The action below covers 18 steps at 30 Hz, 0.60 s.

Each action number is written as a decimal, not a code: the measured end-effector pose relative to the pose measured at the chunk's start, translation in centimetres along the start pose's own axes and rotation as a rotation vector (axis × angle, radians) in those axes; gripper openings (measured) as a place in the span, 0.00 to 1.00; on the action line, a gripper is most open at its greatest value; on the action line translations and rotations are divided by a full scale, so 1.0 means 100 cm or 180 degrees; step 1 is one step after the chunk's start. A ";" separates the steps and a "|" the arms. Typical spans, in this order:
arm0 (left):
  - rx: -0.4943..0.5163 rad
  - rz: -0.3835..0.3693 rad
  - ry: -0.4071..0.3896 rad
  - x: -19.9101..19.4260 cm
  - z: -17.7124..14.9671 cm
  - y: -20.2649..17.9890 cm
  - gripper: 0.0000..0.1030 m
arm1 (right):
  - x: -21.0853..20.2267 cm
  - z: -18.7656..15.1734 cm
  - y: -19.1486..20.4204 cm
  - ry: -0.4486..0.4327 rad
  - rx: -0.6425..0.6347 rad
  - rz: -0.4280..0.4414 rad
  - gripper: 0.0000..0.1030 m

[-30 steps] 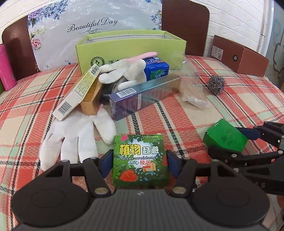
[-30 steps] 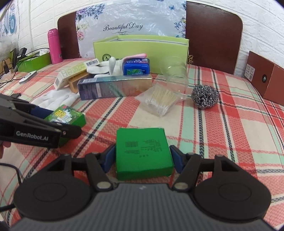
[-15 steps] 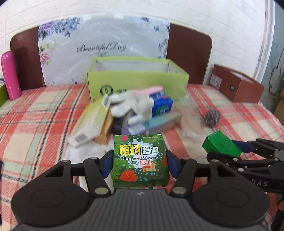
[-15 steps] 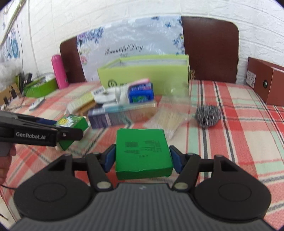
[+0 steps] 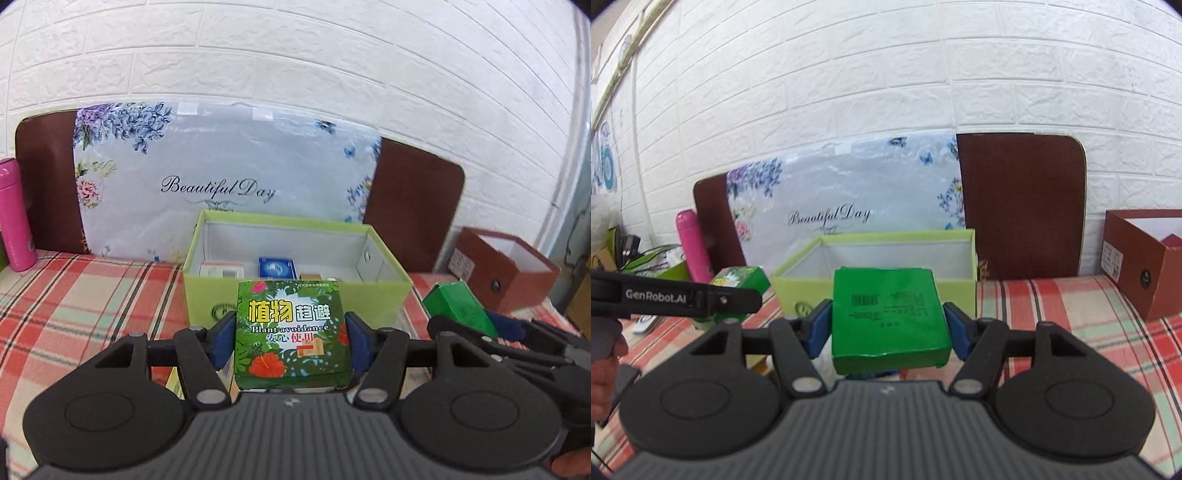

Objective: Organize objects
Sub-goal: 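Carry both green boxes into the lime-green box and release both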

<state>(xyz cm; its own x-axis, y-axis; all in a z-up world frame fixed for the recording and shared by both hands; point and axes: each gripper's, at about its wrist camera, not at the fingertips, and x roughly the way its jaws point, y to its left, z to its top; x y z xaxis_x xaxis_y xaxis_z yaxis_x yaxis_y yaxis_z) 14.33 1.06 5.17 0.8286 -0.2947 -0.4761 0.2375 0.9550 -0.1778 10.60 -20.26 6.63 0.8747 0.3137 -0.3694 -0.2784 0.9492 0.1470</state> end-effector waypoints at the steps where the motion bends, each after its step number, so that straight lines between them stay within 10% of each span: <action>1: -0.0064 0.0013 0.0007 0.009 0.006 0.003 0.62 | 0.010 0.005 -0.002 -0.0004 0.0006 -0.0035 0.61; 18: -0.0207 0.0229 0.0127 0.141 0.065 0.036 0.62 | 0.181 0.043 -0.020 0.0430 -0.0074 -0.0449 0.61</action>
<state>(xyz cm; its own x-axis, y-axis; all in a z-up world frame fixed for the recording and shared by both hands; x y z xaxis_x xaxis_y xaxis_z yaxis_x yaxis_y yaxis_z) 30.19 0.53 3.44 0.8211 -0.2279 -0.5233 0.1436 0.9698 -0.1970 28.71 -16.60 3.61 0.8450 0.1766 -0.5048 -0.1672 0.9838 0.0644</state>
